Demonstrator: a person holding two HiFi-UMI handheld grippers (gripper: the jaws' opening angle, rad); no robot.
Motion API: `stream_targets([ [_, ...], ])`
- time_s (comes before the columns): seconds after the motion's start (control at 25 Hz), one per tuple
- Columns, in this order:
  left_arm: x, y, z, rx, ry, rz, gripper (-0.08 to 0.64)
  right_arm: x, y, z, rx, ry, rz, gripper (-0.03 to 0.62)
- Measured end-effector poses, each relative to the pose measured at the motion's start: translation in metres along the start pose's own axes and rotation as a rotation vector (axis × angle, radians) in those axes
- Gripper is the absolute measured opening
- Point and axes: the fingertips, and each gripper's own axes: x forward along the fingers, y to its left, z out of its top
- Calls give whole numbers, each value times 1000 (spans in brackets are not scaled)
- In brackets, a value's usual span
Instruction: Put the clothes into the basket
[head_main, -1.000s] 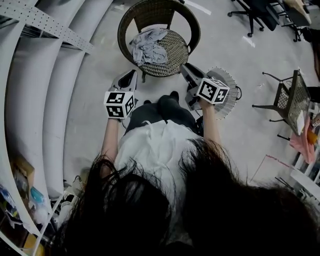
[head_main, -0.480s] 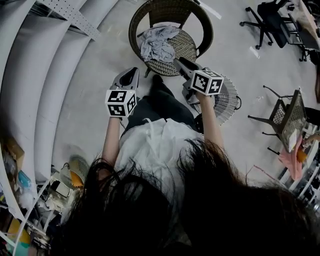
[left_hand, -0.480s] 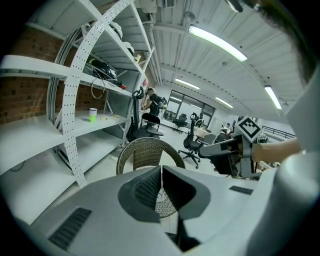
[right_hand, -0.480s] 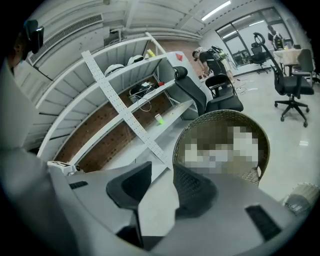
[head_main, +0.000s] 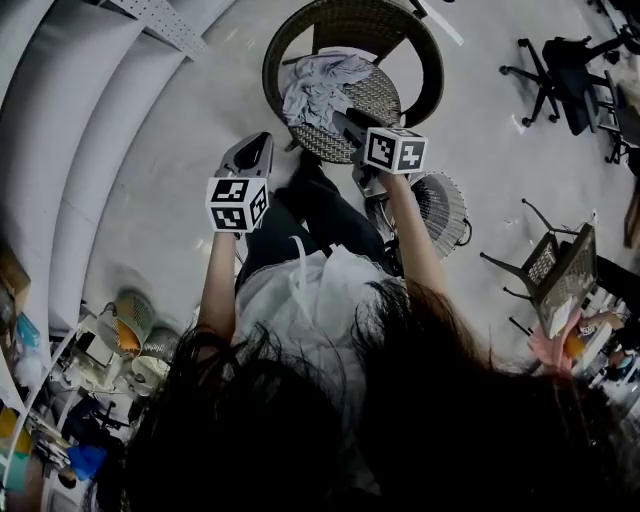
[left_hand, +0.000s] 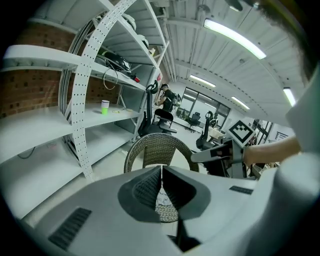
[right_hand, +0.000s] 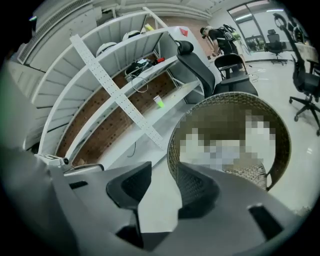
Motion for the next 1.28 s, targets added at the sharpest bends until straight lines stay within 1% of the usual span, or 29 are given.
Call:
stream_targets([
  [0.12, 18, 8, 2, -12, 13, 27, 21, 22, -19, 0, 5, 58, 3, 146],
  [0.24, 34, 19, 2, -26, 21, 56, 21, 48, -39, -5, 33, 113, 10, 147],
  [0.44, 66, 38, -6, -58, 44, 96, 21, 92, -80, -18, 122, 188, 1, 190],
  [0.56, 88, 47, -19, -62, 82, 100, 21, 118, -104, -29, 151, 231, -11, 202],
  [0.72, 115, 52, -34, -57, 129, 86, 21, 151, -127, -41, 139, 284, -34, 220],
  [0.8, 125, 54, -43, -51, 154, 76, 21, 166, -138, -47, 159, 303, -62, 239],
  [0.92, 137, 56, -59, -46, 191, 64, 21, 192, -154, -56, 241, 326, -109, 268],
  [1.04, 145, 59, -76, -54, 217, 58, 21, 215, -170, -65, 310, 334, -169, 278],
  [1.12, 148, 64, -87, -66, 232, 62, 21, 229, -179, -69, 315, 348, -211, 281],
  [1.28, 150, 78, -107, -98, 250, 86, 21, 257, -197, -73, 286, 384, -303, 291],
])
